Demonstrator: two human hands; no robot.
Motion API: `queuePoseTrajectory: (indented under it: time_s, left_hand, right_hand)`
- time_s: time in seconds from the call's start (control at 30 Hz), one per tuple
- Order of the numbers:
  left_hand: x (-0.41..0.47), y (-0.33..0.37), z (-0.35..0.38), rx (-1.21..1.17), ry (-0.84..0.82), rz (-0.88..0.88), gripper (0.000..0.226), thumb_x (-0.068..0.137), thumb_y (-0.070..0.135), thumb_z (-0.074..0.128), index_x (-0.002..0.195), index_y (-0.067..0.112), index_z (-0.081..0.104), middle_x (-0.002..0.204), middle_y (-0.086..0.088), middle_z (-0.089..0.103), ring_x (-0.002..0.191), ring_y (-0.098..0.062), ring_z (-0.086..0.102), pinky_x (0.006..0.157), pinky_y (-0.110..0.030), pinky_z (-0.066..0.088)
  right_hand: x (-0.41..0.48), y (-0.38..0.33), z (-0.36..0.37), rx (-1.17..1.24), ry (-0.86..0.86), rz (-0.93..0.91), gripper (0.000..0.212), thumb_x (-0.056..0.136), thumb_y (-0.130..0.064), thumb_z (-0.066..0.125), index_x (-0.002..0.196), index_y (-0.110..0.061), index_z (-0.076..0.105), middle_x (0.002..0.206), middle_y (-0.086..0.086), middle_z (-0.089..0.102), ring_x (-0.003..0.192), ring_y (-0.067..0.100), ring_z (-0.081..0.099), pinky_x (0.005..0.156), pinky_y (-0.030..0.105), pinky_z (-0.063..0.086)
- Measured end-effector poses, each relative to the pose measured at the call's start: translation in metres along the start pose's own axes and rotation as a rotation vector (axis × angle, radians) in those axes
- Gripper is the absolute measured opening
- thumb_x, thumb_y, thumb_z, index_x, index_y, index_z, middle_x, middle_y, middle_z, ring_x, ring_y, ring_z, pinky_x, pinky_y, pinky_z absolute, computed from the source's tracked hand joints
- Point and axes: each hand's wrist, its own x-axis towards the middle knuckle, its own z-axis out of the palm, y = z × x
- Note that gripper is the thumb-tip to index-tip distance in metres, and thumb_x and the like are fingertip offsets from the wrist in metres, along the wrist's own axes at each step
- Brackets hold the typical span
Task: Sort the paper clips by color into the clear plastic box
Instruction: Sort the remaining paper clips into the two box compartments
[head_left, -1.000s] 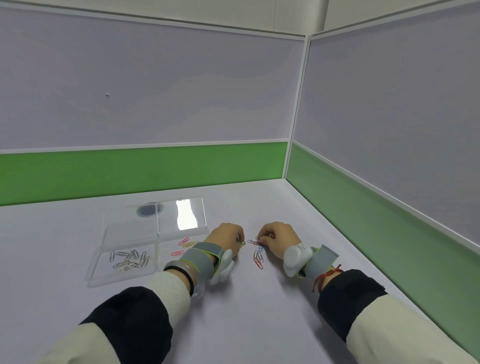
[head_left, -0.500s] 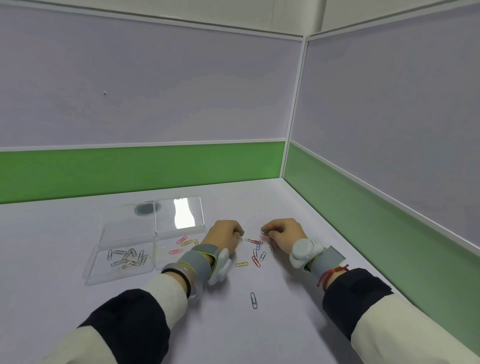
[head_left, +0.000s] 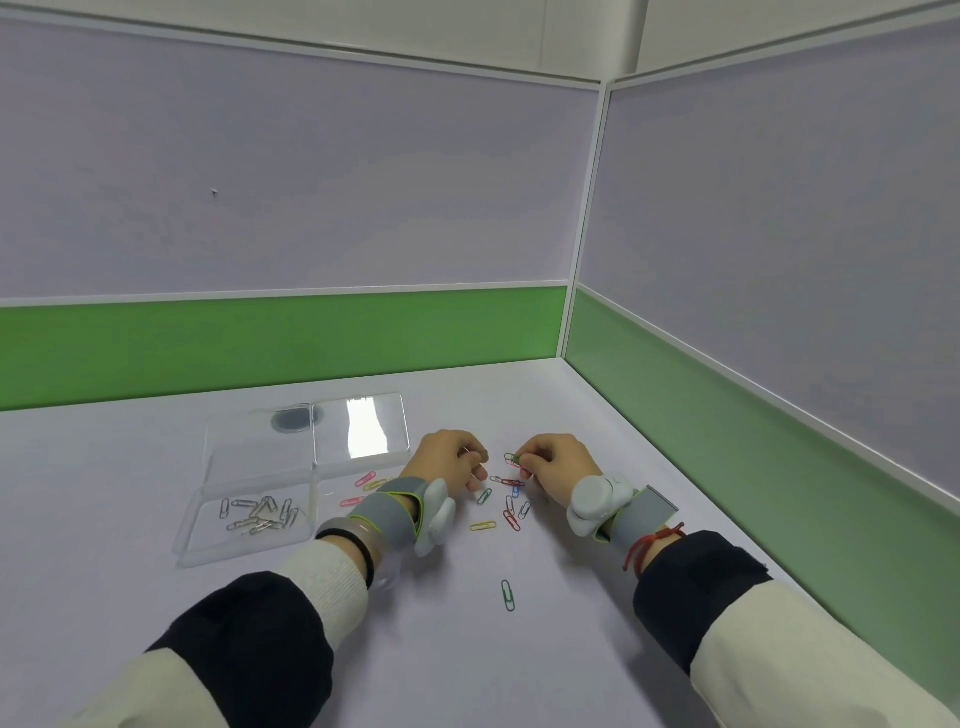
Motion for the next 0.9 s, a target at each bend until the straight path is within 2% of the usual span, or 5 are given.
queuePoseTrajectory:
  time_s: [0.13, 0.23, 0.47, 0.73, 0.9]
  left_hand:
    - [-0.002, -0.003, -0.004, -0.034, -0.004, -0.024, 0.027, 0.093, -0.003, 0.033, 0.09, 0.009, 0.057, 0.067, 0.0, 0.061, 0.029, 0.007, 0.051, 0.033, -0.005, 0.036]
    - [-0.003, -0.004, -0.009, -0.038, 0.009, -0.017, 0.029, 0.092, -0.004, 0.033, 0.09, 0.01, 0.058, 0.071, -0.002, 0.063, 0.038, 0.004, 0.054, 0.038, -0.006, 0.04]
    - [-0.007, -0.008, -0.021, -0.119, 0.015, -0.027, 0.037, 0.087, -0.011, 0.033, 0.106, 0.002, 0.062, 0.084, -0.011, 0.064, 0.034, 0.008, 0.056, 0.044, -0.01, 0.047]
    - [-0.019, -0.013, -0.041, -0.195, 0.042, -0.023, 0.036, 0.084, -0.01, 0.039, 0.1, 0.01, 0.063, 0.069, -0.001, 0.065, 0.039, 0.004, 0.061, 0.046, -0.013, 0.052]
    - [-0.028, -0.021, -0.059, -0.189, 0.03, 0.001, 0.028, 0.083, -0.006, 0.051, 0.08, 0.018, 0.066, 0.078, -0.008, 0.068, 0.067, -0.022, 0.067, 0.066, -0.033, 0.058]
  right_hand:
    - [0.0, -0.005, 0.003, 0.007, -0.003, -0.002, 0.027, 0.088, -0.004, 0.049, 0.067, -0.021, 0.056, 0.058, -0.005, 0.055, 0.032, -0.009, 0.047, 0.042, 0.009, 0.035]
    - [-0.002, -0.011, 0.005, 0.078, 0.002, -0.001, 0.019, 0.088, -0.001, 0.048, 0.078, -0.012, 0.059, 0.057, -0.002, 0.055, 0.03, -0.007, 0.048, 0.034, 0.004, 0.032]
    - [0.001, -0.022, 0.015, 0.135, -0.018, -0.011, 0.032, 0.085, 0.003, 0.052, 0.063, -0.02, 0.058, 0.06, 0.001, 0.06, 0.048, 0.008, 0.055, 0.048, 0.017, 0.042]
    - [-0.006, -0.048, 0.023, 0.257, -0.091, -0.047, 0.029, 0.084, 0.007, 0.05, 0.069, -0.014, 0.063, 0.064, 0.006, 0.061, 0.05, 0.016, 0.05, 0.049, 0.022, 0.042]
    - [-0.008, -0.068, 0.035, 0.253, -0.104, -0.086, 0.021, 0.083, 0.008, 0.052, 0.087, -0.005, 0.068, 0.063, 0.003, 0.06, 0.049, 0.008, 0.055, 0.046, 0.013, 0.044]
